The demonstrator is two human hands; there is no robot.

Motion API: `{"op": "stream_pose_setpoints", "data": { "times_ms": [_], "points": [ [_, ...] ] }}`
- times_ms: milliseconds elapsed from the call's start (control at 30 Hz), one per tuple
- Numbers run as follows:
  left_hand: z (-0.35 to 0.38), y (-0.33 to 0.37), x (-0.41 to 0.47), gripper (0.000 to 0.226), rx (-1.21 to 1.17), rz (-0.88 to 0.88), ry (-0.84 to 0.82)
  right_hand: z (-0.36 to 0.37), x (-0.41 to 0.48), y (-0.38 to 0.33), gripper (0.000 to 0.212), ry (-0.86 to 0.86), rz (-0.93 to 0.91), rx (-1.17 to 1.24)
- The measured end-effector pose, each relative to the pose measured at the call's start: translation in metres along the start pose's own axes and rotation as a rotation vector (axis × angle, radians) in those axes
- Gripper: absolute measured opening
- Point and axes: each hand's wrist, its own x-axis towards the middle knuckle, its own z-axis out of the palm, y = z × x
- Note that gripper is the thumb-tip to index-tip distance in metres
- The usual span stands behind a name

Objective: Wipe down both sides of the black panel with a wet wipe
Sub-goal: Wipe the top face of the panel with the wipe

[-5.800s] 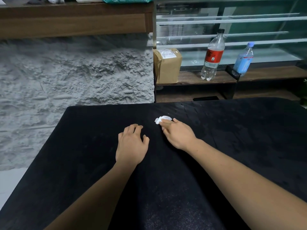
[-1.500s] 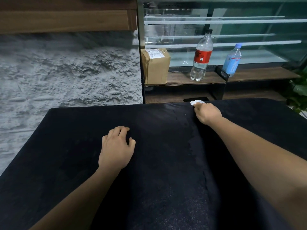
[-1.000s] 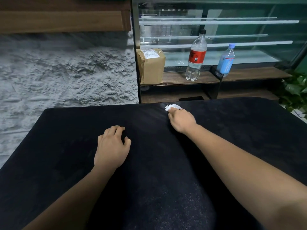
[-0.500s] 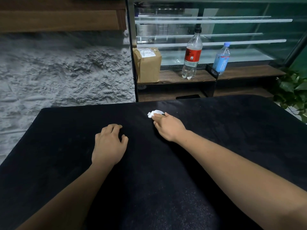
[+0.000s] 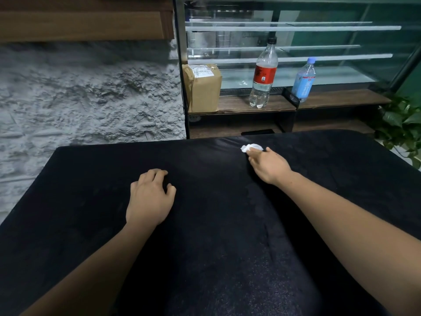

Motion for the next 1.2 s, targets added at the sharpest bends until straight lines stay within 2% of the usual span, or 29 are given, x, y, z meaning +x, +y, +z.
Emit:
{"op": "stream_pose_setpoints", "data": {
  "times_ms": [167,333,600,967,1200],
  "points": [
    [0.000,0.001,0.000,0.044,0.001,-0.001,0.000,-0.004,-0.002,0.024,0.043,0.032,0.100,0.029],
    [-0.001,0.001,-0.001,0.045,0.004,-0.009,-0.014,0.000,-0.006,0.011,0.042,0.042,0.130,0.056],
    [-0.002,0.001,-0.001,0.045,0.004,-0.002,-0.010,0.012,-0.031,-0.027,0.037,0.055,-0.049,0.049],
    [-0.001,0.001,0.000,0.048,0.009,-0.002,-0.030,0.025,-0.078,-0.075,0.043,0.044,-0.301,0.026],
    [-0.003,0.001,-0.001,0.046,-0.006,0.003,-0.019,0.019,-0.090,-0.067,0.042,0.005,-0.342,0.008]
  ]
}}
